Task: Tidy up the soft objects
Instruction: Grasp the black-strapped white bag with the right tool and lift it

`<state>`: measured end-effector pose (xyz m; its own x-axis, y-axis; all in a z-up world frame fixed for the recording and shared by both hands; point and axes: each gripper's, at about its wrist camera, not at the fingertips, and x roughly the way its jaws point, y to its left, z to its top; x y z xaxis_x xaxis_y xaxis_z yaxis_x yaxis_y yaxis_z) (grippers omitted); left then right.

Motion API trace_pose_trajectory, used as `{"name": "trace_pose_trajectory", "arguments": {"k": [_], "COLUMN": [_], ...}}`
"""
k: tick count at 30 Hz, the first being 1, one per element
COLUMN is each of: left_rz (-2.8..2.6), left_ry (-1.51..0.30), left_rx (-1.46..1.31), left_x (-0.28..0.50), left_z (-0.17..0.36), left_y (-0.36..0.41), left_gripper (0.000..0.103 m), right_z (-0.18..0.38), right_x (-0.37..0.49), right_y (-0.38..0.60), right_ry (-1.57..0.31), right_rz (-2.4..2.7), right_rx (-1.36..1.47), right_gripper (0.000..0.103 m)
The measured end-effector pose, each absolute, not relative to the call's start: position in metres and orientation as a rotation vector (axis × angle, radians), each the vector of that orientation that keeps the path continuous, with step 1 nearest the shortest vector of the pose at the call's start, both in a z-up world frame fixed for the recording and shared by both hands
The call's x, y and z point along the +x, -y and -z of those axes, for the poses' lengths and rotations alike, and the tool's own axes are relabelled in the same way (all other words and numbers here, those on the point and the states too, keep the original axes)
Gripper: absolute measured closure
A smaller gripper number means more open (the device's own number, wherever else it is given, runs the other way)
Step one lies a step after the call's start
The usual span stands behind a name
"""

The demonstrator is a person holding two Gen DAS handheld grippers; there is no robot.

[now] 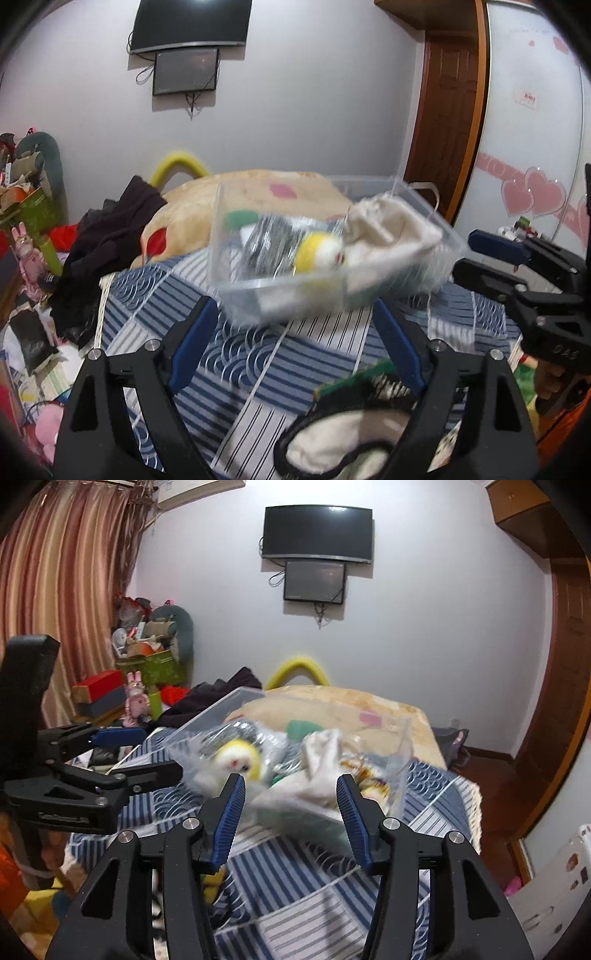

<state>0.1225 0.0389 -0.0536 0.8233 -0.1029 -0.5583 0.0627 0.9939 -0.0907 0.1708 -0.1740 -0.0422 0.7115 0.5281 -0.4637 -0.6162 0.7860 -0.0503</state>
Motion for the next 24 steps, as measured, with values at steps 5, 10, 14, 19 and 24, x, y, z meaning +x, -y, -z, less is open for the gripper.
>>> {"name": "trace_pose_trajectory", "arguments": {"k": [5,10,14,19,24], "left_rz": [0.055,0.028,0.032,0.029,0.031], "left_ry": [-0.646,-0.665,-0.673,-0.674,-0.646], "left_rx": [-0.061,-0.047,-0.043,-0.035,-0.032], "left_x": [0.108,0.097,0.091,0.088,0.083], "left_z": [0.074,0.088,0.093,0.094,0.085], "left_y": [-0.045,-0.049,-0.048,-0.046,-0.045], "left_gripper": [0.017,0.017,0.017,0.017,0.017], "right_z": [0.061,0.083,0.098,0.109,0.106], "right_x": [0.160,0.150,0.146,0.150,0.141], "right_y": [0.165,0.149,0.136,0.129,0.135], "right_ry": [-0.504,-0.572,-0.620,-0.661,-0.615], "right_rz": [-0.694,-0.749,-0.787,-0.829,-0.841], "right_rx": [-0.197,-0.214,-0.229,-0.218,-0.210], "right_gripper": [0.055,0.051,0.051,0.084,0.090]}}
